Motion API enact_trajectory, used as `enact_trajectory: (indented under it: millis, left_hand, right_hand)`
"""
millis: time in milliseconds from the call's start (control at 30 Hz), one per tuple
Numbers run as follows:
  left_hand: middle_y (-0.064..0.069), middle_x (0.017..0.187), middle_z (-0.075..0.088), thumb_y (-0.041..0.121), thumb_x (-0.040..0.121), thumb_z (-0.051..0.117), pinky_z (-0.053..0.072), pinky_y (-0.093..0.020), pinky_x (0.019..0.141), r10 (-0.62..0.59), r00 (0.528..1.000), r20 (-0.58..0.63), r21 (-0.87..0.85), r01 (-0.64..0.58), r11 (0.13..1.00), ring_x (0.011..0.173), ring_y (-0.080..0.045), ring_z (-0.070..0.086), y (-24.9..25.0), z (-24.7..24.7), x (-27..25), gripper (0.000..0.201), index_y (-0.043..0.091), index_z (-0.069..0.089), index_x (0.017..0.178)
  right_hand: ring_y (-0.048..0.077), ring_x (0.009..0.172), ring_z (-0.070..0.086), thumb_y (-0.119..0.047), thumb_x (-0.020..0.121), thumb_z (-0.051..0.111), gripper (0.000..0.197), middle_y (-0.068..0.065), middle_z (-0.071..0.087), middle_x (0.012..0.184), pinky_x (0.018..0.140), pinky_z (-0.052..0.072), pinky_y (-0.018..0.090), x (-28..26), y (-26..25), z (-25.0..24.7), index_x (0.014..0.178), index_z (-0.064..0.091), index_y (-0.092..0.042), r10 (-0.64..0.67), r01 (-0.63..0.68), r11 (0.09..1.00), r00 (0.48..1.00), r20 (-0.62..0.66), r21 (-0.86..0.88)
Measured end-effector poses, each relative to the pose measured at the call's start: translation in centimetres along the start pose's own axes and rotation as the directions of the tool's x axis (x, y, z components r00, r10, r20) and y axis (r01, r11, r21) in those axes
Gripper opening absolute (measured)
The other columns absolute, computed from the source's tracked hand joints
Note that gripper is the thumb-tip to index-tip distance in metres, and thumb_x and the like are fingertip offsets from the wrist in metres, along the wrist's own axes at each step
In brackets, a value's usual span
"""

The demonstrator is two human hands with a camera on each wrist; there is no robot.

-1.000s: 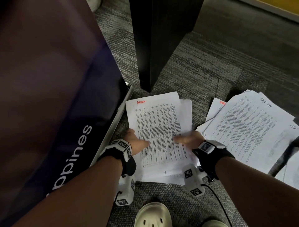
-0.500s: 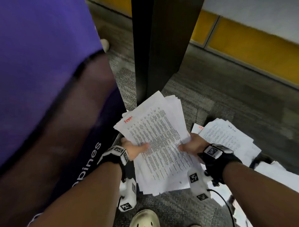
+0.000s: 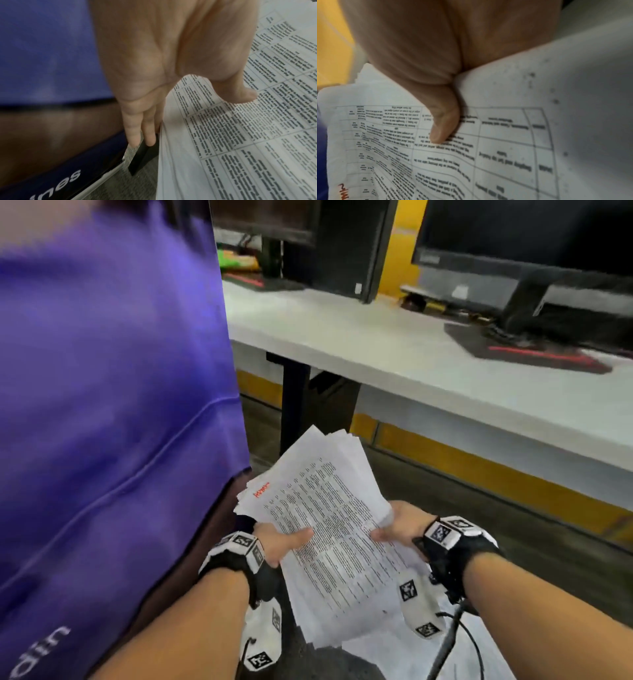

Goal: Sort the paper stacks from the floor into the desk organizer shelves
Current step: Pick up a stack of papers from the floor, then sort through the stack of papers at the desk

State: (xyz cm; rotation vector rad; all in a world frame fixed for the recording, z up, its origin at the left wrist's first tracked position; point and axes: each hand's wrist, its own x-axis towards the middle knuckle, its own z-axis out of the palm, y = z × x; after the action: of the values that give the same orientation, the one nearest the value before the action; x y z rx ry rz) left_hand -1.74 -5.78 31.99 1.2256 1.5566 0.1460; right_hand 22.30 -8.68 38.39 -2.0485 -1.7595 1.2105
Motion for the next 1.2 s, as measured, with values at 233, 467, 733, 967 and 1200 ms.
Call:
enact_trajectory:
  millis: [233,467,733,967,1200]
  left_hand:
    - [-0.009,0.134,0.056,0.057,0.075,0.071,0.053,-0.033,0.082,0.254,0.963,-0.090,-0.006,-0.255,0.967,0.117,-0.025,0.058,3.9,-2.0,-11.8,0.084,0.012,0.040,0.140]
    - [0.004,0.129,0.054,0.047,0.054,0.092,0.039,-0.037,0.110,0.556,0.792,-0.253,-0.227,-0.607,0.761,0.120,-0.012,0.051,8.8,-1.7,-18.6,0.088,0.019,0.040,0.119]
    - [0.004,0.100,0.071,0.021,0.067,0.087,0.055,-0.039,0.090,0.645,0.478,-0.596,-0.255,-0.875,0.413,0.093,-0.017,0.068,22.4,0.7,-23.7,0.045,0.013,0.065,0.106]
    - [0.003,0.107,0.064,0.022,0.094,0.060,0.049,-0.029,0.085,0.678,0.184,-0.711,-0.077,-0.980,0.185,0.099,-0.020,0.061,34.3,8.8,-26.6,0.024,0.017,0.053,0.116]
    - [0.004,0.096,0.063,0.027,0.098,0.053,0.046,-0.028,0.073,0.726,0.244,-0.643,-0.140,-0.969,0.202,0.091,-0.022,0.062,36.6,14.9,-22.2,0.013,0.027,0.050,0.111]
  right_hand:
    - [0.020,0.105,0.063,-0.012,0.080,0.071,0.039,0.003,0.067,0.114,0.094,0.049,0.036,-12.7,-5.9,-4.3,0.118,0.061,-0.015,-0.189,0.176,0.979,0.972,-0.138,-0.104]
    - [0.018,0.101,0.062,-0.007,0.081,0.070,0.035,0.002,0.067,0.111,0.092,0.049,0.034,-22.4,-7.3,-10.3,0.115,0.061,-0.011,-0.316,0.304,0.948,0.881,-0.352,-0.091]
    - [0.017,0.093,0.066,0.006,0.080,0.067,0.035,0.005,0.069,0.105,0.084,0.054,0.036,-27.8,-4.0,-18.0,0.111,0.062,-0.009,-0.178,0.507,0.842,0.583,-0.793,0.184]
    - [0.015,0.093,0.060,0.009,0.088,0.054,0.039,-0.001,0.063,0.099,0.079,0.048,0.020,-27.9,-1.8,-25.0,0.113,0.054,-0.020,-0.039,0.657,0.737,0.277,-0.960,0.160]
    - [0.013,0.102,0.059,0.003,0.090,0.057,0.040,-0.003,0.063,0.110,0.083,0.049,0.020,-24.1,3.9,-27.1,0.124,0.053,-0.018,0.006,0.579,0.784,0.353,-0.936,0.224]
